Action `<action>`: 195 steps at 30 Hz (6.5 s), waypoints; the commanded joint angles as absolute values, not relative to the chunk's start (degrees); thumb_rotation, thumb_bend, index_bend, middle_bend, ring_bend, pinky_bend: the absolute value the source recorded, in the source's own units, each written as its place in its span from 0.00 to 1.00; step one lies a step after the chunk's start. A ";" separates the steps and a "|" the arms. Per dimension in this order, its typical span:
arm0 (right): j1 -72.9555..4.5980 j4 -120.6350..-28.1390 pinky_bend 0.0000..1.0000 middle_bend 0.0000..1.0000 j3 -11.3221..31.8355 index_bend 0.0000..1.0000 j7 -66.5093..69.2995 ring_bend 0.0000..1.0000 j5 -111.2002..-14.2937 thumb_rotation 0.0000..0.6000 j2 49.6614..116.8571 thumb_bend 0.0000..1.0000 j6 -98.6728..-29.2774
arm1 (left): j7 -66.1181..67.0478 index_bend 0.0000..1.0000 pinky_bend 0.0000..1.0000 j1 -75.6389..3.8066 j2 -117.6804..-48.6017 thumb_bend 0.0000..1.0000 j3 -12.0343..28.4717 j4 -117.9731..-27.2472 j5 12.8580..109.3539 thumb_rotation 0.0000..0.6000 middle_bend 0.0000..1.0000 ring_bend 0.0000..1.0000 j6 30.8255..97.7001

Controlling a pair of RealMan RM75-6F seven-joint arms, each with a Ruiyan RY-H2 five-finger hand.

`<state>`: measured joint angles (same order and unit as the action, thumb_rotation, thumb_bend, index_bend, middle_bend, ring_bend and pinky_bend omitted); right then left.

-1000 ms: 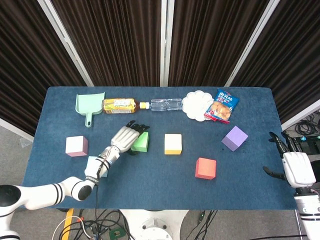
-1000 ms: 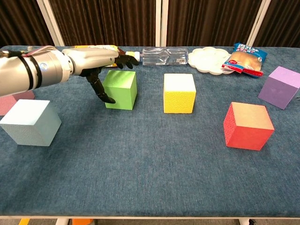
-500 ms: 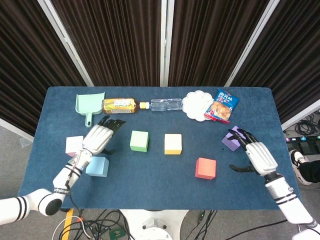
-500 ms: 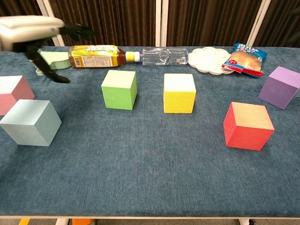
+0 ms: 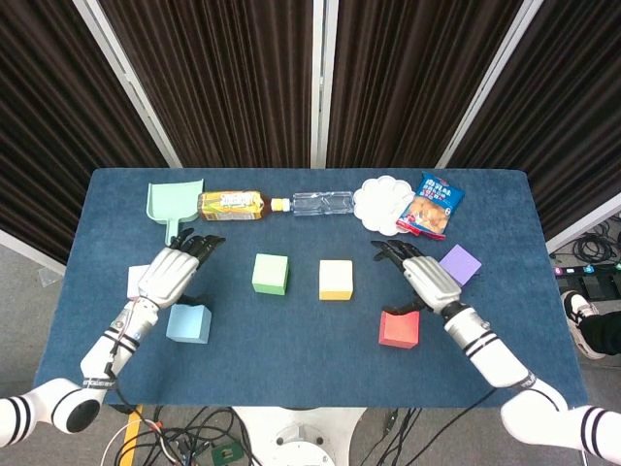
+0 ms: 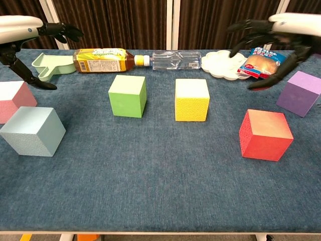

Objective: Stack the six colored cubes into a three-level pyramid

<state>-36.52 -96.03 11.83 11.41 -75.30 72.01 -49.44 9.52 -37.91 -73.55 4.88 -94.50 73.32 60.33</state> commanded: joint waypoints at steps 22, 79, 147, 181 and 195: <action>-44.38 -79.67 0.05 0.22 13.97 0.00 2.92 0.00 -63.44 1.00 90.88 0.04 -45.82 | 6.44 0.07 0.05 -37.08 -74.62 0.13 5.21 -92.33 74.99 1.00 0.09 0.11 58.75; -34.44 -102.03 0.00 0.03 18.01 0.00 6.01 0.00 -67.73 1.00 66.82 0.07 -57.25 | 4.20 0.12 0.05 -49.59 -83.61 0.13 10.18 -81.09 70.85 1.00 0.10 0.11 42.57; -32.58 -94.11 0.00 0.05 14.36 0.00 18.57 0.00 -72.27 1.00 66.85 0.08 -56.71 | 8.46 0.26 0.05 -59.22 -96.75 0.14 12.62 -70.00 60.66 1.00 0.43 0.27 37.75; -31.84 -94.28 0.00 0.05 14.14 0.00 19.59 0.00 -73.08 1.00 66.27 0.10 -57.86 | 10.18 0.09 0.05 -56.18 -90.41 0.14 11.71 -81.37 60.41 1.00 0.14 0.13 43.33; -28.97 -96.59 0.00 0.05 13.16 0.00 21.80 0.00 -77.29 1.00 62.66 0.10 -62.01 | 3.78 0.13 0.05 -41.11 -71.51 0.14 7.36 -91.49 63.02 1.00 0.15 0.13 55.35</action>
<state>-29.27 -96.34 13.26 21.69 -76.93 63.03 -61.63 5.01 -43.10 -72.90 8.74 -90.99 63.19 54.29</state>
